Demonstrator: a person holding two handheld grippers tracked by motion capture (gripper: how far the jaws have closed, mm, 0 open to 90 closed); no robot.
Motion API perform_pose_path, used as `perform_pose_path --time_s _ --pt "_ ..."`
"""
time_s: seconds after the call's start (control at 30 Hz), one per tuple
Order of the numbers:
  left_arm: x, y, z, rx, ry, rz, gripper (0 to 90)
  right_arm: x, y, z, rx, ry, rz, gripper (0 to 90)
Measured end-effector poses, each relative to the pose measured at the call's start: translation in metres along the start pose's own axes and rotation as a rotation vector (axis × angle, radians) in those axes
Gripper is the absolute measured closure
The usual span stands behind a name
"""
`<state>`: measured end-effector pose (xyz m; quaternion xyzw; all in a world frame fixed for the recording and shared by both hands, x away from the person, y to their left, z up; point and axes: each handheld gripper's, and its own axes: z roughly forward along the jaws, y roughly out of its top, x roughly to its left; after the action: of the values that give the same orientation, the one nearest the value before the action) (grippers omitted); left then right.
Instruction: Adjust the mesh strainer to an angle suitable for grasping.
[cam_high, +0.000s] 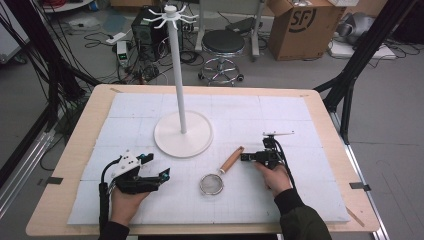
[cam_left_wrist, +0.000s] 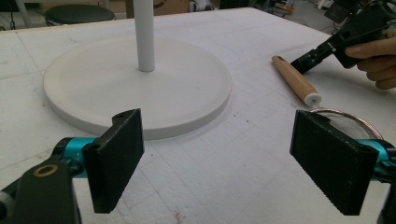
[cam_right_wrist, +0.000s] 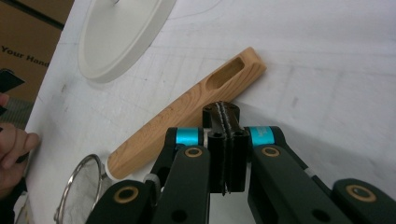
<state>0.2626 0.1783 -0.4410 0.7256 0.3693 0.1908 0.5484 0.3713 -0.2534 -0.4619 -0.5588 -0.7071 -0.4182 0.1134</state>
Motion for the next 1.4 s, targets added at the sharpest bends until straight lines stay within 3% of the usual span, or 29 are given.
perform_pose_path --time_s 0.3,0.57,0.67,0.87,1.0,1.1,1.2,1.4 --pt "0.000 0.000 0.000 -0.003 -0.003 -0.002 18.1 0.018 0.010 0.026 0.027 0.018 -0.020 90.0" --pt "0.000 0.000 0.000 -0.005 -0.006 -0.003 18.2 0.026 0.011 0.033 0.038 0.022 -0.037 90.0" --pt "0.000 0.000 0.000 -0.003 -0.008 -0.004 18.4 0.028 0.009 0.038 0.055 0.064 -0.027 90.0" --pt "0.000 0.000 0.000 -0.003 -0.004 -0.003 18.5 0.033 0.008 0.045 0.061 0.083 -0.032 90.0" --pt "0.000 0.000 -0.001 -0.001 -0.007 -0.001 18.5 0.036 0.007 0.046 0.074 0.088 -0.044 89.9" --pt "0.000 0.000 -0.001 -0.004 -0.008 -0.003 18.6 0.040 0.007 0.041 0.058 0.059 -0.078 90.0" --pt "0.000 -0.001 -0.001 -0.003 -0.006 -0.007 18.6 0.047 0.009 0.032 0.018 0.084 -0.086 90.0" --pt "0.000 0.000 -0.001 -0.003 -0.011 -0.008 18.9 0.073 0.006 0.037 0.057 0.124 -0.141 90.0"
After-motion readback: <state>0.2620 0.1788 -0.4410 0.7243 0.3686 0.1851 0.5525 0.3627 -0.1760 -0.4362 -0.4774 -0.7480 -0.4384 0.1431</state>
